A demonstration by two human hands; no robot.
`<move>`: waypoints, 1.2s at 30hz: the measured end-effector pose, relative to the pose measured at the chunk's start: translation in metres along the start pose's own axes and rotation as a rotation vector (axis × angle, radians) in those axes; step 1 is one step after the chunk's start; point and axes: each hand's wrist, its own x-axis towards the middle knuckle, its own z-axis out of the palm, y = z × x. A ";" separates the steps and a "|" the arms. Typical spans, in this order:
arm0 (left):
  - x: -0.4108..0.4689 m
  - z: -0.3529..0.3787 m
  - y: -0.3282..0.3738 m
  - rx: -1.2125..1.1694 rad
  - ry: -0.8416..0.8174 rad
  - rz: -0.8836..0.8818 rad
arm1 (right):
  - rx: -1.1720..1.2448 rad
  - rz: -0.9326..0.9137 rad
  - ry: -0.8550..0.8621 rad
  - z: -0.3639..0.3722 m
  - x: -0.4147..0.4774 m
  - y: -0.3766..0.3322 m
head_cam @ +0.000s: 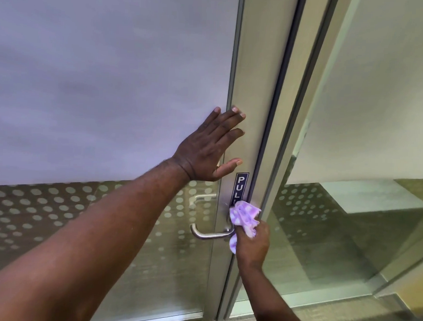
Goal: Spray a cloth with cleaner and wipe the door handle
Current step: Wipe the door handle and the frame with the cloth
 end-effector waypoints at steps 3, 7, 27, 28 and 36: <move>0.000 0.000 0.000 0.000 -0.004 -0.004 | -0.258 -0.293 -0.059 -0.004 -0.004 -0.031; 0.000 0.000 0.000 0.005 -0.007 -0.003 | -0.649 -0.580 -0.124 -0.002 -0.007 -0.042; 0.002 -0.014 0.001 -0.154 -0.059 0.008 | -0.472 -1.003 0.022 -0.002 0.029 -0.138; 0.002 -0.014 0.001 -0.164 -0.063 0.008 | -0.435 -1.033 0.055 -0.002 0.031 -0.150; 0.004 -0.021 0.000 -0.228 -0.072 -0.006 | -0.271 -1.143 0.202 -0.003 0.046 -0.222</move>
